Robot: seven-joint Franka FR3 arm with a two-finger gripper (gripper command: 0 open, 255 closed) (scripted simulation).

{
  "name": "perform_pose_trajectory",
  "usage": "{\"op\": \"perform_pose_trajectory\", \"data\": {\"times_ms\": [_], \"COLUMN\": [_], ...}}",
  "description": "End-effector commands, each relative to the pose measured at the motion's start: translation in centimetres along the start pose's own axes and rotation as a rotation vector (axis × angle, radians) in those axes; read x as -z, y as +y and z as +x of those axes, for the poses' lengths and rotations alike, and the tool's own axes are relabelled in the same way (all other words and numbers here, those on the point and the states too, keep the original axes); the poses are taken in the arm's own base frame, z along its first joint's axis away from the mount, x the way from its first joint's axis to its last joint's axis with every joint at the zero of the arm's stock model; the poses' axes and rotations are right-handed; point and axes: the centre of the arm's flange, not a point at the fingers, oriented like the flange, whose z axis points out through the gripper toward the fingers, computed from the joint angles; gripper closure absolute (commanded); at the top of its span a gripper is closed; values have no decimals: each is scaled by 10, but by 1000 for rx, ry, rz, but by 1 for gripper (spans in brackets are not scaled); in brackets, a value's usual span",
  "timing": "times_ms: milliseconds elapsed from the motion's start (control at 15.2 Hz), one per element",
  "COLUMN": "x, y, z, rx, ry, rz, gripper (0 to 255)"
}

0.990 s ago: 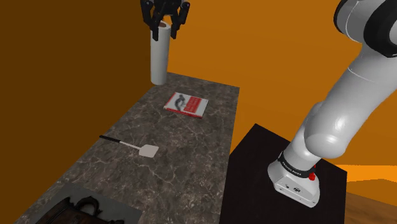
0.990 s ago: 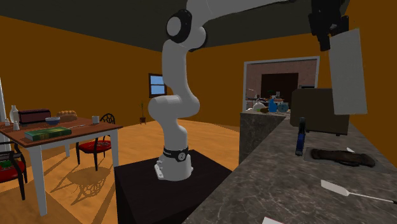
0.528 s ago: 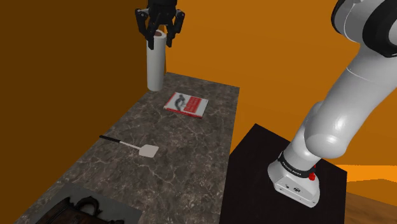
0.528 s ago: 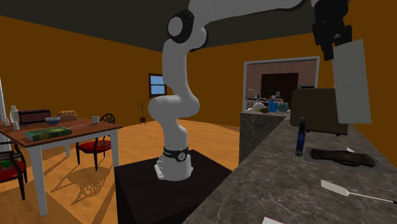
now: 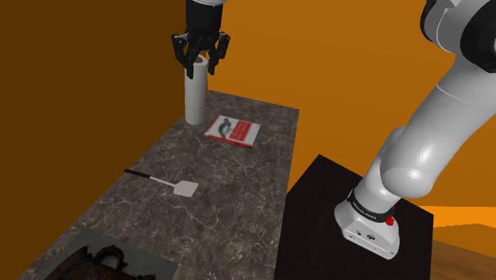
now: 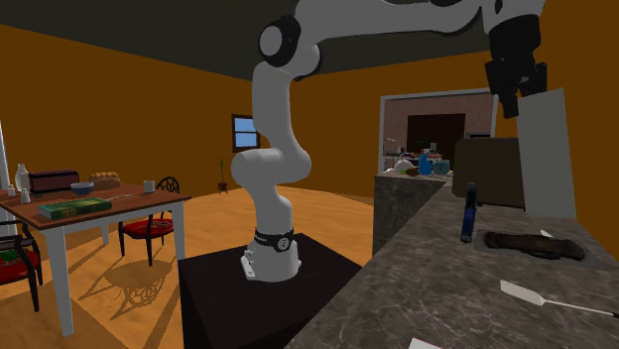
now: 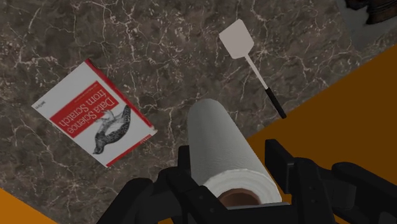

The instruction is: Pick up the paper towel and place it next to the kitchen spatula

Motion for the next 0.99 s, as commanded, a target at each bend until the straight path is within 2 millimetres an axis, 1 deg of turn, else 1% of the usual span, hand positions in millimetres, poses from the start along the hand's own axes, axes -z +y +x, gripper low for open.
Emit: {"op": "perform_pose_trajectory", "data": {"times_ms": [0,924], "x": [-10,-83], "y": [1,3], "z": [-2,-15], "rx": [0,0], "ry": [0,0], "rz": [0,0], "gripper": [255,255]}}
